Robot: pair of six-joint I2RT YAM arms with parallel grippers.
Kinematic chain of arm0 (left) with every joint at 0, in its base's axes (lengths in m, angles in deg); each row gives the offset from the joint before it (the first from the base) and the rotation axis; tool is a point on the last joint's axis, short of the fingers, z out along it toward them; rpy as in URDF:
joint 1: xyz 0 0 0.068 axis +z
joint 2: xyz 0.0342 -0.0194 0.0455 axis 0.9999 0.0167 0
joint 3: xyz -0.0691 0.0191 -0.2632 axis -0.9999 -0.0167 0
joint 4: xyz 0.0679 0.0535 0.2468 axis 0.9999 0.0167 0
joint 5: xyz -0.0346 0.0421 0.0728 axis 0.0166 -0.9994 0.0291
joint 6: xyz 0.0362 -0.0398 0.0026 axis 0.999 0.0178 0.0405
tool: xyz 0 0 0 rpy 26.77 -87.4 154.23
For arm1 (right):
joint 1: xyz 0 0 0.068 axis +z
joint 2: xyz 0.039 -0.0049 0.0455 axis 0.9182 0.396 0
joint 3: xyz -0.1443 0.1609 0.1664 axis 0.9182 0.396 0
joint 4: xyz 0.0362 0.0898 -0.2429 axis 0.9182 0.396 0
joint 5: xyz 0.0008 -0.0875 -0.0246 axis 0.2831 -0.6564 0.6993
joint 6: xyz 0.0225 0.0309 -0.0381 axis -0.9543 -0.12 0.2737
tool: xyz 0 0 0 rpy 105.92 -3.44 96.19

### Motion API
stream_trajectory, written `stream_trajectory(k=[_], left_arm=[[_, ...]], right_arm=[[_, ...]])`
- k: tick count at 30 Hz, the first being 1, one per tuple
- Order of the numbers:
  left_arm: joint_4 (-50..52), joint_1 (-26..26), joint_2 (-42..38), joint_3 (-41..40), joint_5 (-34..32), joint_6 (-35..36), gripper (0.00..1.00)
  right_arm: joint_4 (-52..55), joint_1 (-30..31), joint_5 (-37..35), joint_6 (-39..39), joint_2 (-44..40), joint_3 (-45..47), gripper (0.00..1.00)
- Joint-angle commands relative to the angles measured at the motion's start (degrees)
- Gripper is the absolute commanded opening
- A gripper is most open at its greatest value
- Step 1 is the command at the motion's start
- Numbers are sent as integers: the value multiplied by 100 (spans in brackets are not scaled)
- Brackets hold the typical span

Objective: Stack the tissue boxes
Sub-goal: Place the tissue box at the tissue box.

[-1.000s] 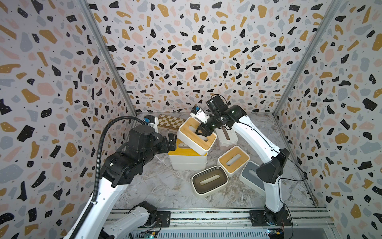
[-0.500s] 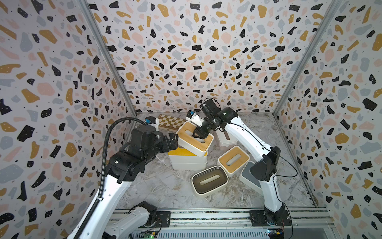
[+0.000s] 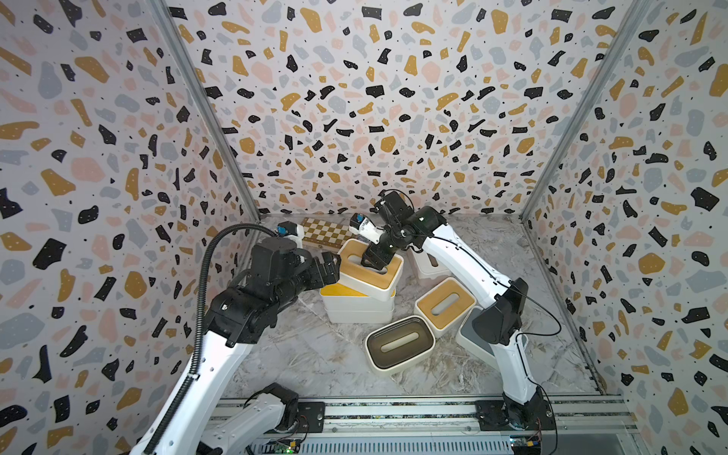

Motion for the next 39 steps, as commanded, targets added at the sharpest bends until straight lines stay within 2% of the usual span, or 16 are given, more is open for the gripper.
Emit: stream_trajectory(k=[1,2,4,7,8,14,18,22,26,30,39], left_arm=[[-185,111,-23,4,106,102,100],[-172,168,11,35,168,152,100],[-170,329,81,74,323,203,100],[-282,692,202,42,730,226,99],[-343,777,242,11,837,236,100],[-691,1090,752,-67,1376,326,99],[-1131,1131,1099,-143,1690,262,100],[-1426,1133,1496,-183,2013,222,99],[-1644,1131,1734,-235,2375,170,100],[-1806,1131,1770,-412,2778,99,100],[-1622,1131,1493,-635,3381,58,100]], right_arm=[[-80,-14,-252,-10,-441,-188,81],[-197,-66,-276,-101,-572,-165,82],[-512,-190,-266,-389,-888,39,91],[-1263,-496,-4,-976,-1636,962,94],[-1597,-639,125,-1266,-1950,1413,99],[-3477,-1457,735,-3223,-3900,4363,99],[-4745,-1440,1225,-4551,-4916,6136,99],[-5765,-1221,1396,-5892,-5385,7277,99],[-6194,-738,1157,-6395,-5282,7577,99],[-6270,-578,1340,-6684,-4918,7532,99],[-6079,-301,1081,-6562,-4492,7109,99]])
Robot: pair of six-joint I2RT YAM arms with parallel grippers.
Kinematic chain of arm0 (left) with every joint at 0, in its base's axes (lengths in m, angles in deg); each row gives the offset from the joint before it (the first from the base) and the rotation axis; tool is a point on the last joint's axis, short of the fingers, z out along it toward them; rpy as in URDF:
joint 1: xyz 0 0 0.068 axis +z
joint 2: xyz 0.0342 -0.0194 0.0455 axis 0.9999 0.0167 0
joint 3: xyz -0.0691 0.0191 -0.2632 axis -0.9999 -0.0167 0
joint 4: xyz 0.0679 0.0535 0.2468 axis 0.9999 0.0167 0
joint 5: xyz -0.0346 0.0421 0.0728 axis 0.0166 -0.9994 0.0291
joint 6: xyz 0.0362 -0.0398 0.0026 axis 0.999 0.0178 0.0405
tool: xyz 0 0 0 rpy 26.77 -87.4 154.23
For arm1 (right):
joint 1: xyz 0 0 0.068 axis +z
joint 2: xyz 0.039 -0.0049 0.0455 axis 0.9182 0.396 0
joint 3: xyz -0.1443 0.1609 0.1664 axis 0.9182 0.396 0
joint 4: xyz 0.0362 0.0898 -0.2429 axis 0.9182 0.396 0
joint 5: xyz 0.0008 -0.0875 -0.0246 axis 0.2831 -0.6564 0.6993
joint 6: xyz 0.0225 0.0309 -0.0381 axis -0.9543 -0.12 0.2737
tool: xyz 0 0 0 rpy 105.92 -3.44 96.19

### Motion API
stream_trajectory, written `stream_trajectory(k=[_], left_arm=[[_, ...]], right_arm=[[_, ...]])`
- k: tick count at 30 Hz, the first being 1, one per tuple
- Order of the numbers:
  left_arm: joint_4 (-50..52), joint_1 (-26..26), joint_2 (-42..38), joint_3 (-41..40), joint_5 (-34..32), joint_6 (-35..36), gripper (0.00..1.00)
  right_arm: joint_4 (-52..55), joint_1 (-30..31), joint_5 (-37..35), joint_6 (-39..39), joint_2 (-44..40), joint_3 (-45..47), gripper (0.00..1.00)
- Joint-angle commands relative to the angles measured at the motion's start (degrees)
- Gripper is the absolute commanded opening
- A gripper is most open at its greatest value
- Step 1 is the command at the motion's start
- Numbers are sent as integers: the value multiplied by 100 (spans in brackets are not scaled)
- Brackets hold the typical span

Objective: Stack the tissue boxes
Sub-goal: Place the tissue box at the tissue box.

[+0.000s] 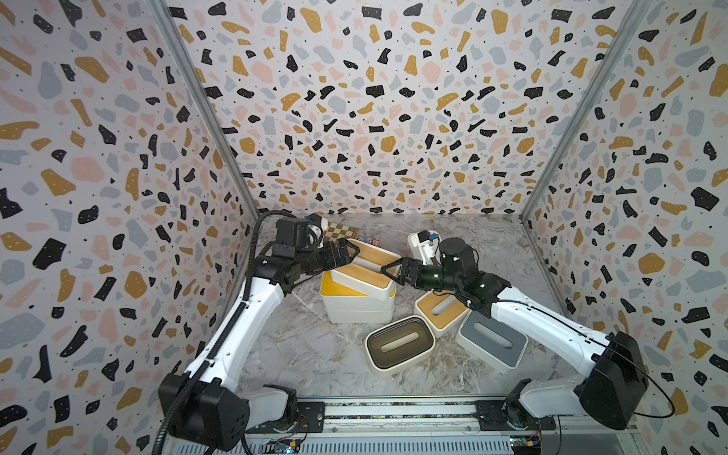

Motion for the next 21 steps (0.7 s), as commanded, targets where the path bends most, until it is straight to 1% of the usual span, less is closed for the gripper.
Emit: stream_trajectory(k=[1,6,9,14,21], left_arm=[[-25,28,-288,-129,423,-113,100],[151,27,-647,-273,255,-190,100],[189,28,-758,-367,306,-313,100],[228,30,-1013,-494,58,-421,99],[322,27,-898,-373,-283,-349,100]], right_arm=[[-84,36,-36,-10,111,-394,99],[-53,26,-87,50,355,-618,99],[53,-11,38,137,601,-858,99],[218,-65,56,227,756,-1114,99],[197,13,146,83,723,-1067,99]])
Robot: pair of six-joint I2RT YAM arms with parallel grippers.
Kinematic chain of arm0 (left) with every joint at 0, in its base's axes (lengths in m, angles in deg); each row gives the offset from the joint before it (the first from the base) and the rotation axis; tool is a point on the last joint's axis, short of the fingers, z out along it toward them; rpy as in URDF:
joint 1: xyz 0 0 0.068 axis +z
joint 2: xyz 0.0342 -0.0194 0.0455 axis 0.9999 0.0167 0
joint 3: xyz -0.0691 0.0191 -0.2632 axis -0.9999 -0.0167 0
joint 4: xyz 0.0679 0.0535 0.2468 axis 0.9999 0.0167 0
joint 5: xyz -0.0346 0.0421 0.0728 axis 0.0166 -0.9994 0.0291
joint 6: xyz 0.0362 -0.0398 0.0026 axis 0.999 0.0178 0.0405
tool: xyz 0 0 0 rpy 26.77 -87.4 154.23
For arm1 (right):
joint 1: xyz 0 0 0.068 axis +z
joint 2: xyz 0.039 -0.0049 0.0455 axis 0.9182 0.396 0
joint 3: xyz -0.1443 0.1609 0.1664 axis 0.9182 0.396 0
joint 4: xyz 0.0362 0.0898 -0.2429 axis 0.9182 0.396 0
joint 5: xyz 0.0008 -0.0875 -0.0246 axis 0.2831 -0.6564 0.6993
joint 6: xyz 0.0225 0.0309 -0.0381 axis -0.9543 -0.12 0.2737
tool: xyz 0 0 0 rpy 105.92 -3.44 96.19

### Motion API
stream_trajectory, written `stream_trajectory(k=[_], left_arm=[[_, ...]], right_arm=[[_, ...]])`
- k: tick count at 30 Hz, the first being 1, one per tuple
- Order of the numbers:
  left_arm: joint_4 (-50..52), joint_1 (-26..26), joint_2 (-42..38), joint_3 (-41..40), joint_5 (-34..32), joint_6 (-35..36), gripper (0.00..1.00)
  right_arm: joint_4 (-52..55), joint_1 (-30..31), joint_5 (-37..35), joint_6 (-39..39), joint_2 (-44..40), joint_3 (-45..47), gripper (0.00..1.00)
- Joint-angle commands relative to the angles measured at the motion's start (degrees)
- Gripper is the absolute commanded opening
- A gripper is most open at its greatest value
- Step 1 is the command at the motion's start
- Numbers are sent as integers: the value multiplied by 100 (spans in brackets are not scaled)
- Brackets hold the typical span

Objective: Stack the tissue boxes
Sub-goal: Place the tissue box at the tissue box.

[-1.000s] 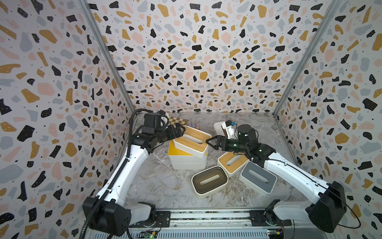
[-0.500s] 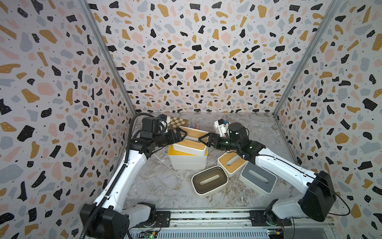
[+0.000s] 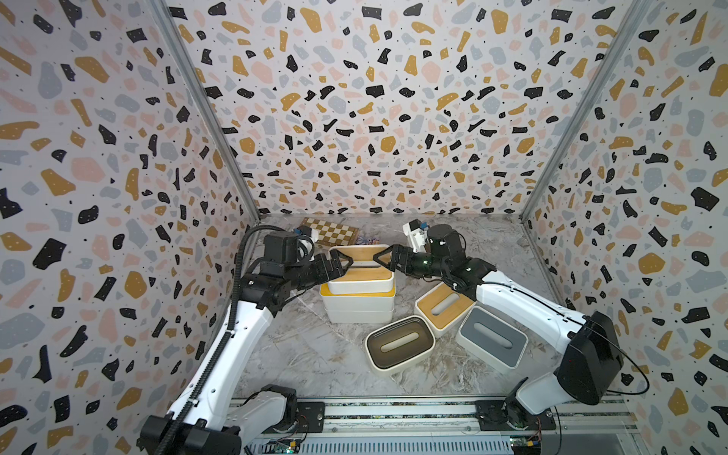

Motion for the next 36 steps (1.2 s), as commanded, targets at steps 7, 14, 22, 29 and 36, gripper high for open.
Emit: stream_trajectory(k=[7,14,22,29,36], left_arm=[[-65,-29,223,278,-90,-24,100],[-73,-28,172,249,-322,-28,100],[-234,-28,131,216,-441,-179,100],[-402,-29,333,299,-240,-231,100],[-444,-29,351,319,-235,-208,100]], right_arm=[[-50,163,121,-192,-234,17,99],[-75,198,-190,-311,-425,253,99],[-88,196,-220,-399,-499,296,99],[-242,270,-220,-571,-613,478,99],[-419,401,-152,-710,-561,483,99]])
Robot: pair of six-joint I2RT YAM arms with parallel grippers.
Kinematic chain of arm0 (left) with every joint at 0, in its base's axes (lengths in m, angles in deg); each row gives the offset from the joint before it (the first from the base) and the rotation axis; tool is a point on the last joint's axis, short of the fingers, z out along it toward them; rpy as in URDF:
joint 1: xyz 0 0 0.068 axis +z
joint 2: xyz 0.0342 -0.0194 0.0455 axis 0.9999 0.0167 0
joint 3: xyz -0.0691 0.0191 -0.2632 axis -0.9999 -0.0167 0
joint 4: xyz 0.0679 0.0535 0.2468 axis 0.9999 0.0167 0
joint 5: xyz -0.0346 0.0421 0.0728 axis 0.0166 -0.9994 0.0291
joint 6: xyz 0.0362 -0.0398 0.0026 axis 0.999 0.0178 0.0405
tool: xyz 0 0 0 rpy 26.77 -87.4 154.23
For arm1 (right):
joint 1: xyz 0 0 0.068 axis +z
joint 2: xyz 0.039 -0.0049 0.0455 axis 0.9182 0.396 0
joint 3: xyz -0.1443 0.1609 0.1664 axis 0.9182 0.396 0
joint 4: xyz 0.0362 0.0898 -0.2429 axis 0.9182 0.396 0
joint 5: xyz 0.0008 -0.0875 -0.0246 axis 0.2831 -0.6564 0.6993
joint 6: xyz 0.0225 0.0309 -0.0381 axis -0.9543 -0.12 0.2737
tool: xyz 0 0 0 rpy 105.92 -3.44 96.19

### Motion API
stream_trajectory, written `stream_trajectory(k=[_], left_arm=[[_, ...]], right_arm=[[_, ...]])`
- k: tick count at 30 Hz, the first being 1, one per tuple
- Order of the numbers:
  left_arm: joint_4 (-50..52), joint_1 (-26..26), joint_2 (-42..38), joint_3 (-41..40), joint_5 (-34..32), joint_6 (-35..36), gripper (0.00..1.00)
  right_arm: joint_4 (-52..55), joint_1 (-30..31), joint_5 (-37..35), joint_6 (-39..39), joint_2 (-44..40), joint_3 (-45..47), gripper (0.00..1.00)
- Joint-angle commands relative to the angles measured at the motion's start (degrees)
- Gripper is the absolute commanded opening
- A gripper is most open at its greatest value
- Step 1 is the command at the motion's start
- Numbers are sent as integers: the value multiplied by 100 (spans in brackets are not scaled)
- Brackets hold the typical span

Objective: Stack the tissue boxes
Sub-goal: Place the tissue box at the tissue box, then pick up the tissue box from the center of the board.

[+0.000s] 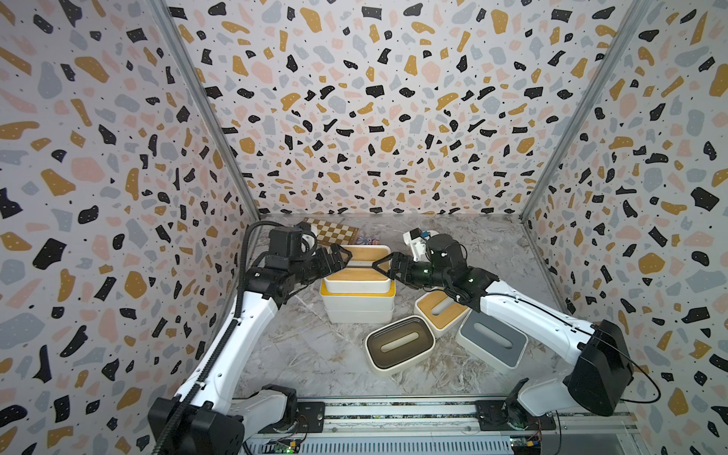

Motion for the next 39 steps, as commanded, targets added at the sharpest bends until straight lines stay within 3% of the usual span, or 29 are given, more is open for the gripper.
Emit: stream_trajectory(k=[1,7,14,20,24,28,35,39], left_arm=[[-207,-21,-16,208,102,-14,100],[-358,-21,65,207,238,-79,100],[40,-21,-133,330,-405,120,100],[409,-21,-495,507,-986,309,99],[725,-21,-866,559,-1170,446,100],[931,-21,-1185,480,-992,514,100],[1291,-21,-1465,484,-506,786,100],[1384,-29,-1534,464,-326,884,99]], right_arm=[[-161,120,8,-70,-155,-38,99],[-28,181,-273,-1,-271,-61,99],[770,59,-777,518,-518,-299,99],[1951,-611,-950,811,-1059,-318,99],[2837,-899,-1684,1100,-1608,-322,99],[3363,-1461,-1609,1263,-1639,-66,99],[2892,-1363,-1748,901,-1139,512,96],[2577,-1095,-2341,447,-858,793,93]])
